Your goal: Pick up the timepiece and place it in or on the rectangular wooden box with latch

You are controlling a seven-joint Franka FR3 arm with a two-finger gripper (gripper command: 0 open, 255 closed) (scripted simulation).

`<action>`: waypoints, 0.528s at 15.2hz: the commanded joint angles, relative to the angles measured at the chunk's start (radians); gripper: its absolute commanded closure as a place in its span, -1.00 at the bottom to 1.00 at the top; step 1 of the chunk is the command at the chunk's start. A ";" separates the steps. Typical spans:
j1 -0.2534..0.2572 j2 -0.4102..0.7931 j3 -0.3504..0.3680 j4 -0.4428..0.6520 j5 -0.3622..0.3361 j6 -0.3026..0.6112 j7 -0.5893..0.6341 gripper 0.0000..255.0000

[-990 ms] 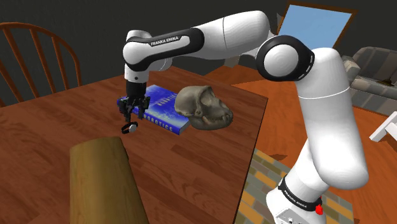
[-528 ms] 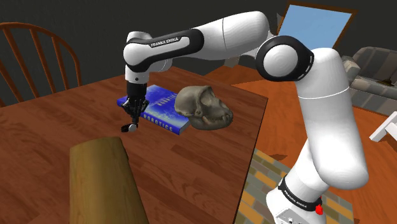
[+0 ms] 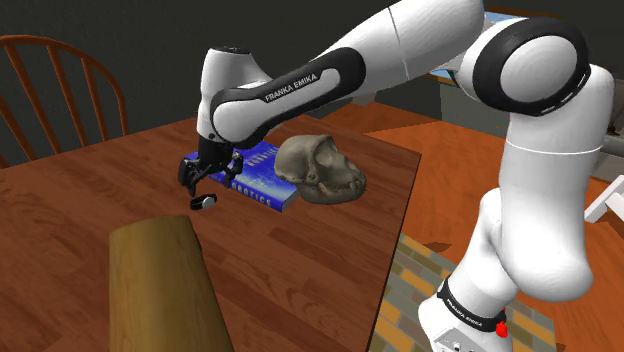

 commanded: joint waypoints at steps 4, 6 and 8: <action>0.162 -0.074 -0.091 -0.148 -0.242 0.183 0.451 -1.00; 0.160 -0.052 -0.093 -0.144 -0.244 0.202 0.452 -1.00; 0.159 -0.029 -0.095 -0.139 -0.245 0.220 0.453 -1.00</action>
